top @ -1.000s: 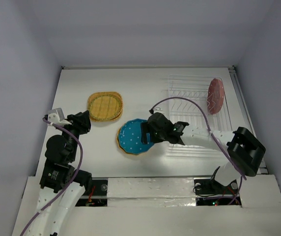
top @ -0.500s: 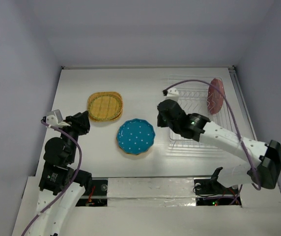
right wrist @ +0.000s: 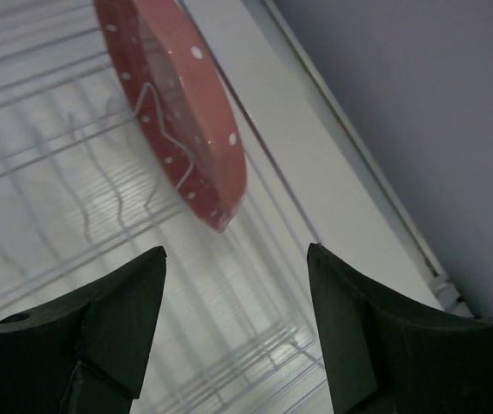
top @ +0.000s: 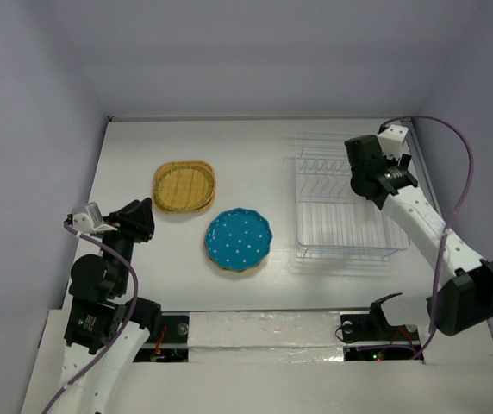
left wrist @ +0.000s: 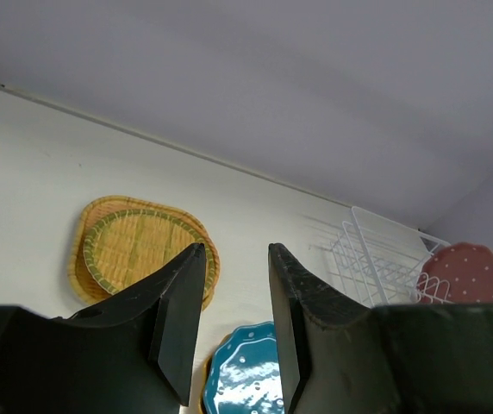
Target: Unload the plates from the dish rack
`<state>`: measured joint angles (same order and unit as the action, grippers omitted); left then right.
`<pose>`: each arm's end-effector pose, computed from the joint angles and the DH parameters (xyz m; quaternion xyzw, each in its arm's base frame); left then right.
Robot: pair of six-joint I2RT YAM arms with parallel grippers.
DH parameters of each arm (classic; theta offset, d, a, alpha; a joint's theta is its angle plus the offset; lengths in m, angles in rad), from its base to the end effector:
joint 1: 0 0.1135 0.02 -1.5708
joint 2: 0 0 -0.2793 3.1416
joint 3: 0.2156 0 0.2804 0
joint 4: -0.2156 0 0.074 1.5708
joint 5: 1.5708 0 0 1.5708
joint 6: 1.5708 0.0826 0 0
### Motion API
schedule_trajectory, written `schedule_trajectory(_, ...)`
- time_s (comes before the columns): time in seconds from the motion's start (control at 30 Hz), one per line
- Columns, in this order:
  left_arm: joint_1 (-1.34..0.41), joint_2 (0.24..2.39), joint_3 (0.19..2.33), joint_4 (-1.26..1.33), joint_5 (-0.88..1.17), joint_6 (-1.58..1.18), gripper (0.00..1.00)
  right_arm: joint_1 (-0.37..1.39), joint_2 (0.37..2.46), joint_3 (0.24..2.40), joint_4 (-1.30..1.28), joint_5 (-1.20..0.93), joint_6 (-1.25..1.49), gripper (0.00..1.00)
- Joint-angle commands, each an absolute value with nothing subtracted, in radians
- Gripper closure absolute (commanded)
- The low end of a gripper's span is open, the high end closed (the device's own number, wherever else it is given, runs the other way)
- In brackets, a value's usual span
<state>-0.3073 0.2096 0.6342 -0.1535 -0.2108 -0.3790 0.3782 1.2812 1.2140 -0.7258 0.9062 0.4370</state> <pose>0.1204 -0.0201 0.3806 -0.1053 0.5983 -0.2064 0.7670 0.3077 0.0523 0.3336 0.1904 0.8267 -0.2367 0.4736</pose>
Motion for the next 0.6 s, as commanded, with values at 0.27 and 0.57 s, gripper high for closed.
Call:
schedule_trajectory(0.27, -0.348, 0.166, 0.634, -0.117, -0.207, -0.373, 0.68, 0.219, 1.546, 1.316, -0.608, 0.980, 0.276, 0.34)
schedule_trajectory(0.57, -0.376, 0.152, 0.634, -0.117, -0.207, -0.371, 0.68, 0.210, 1.733, 1.440, -0.647, 1.029, 0.259, 0.64)
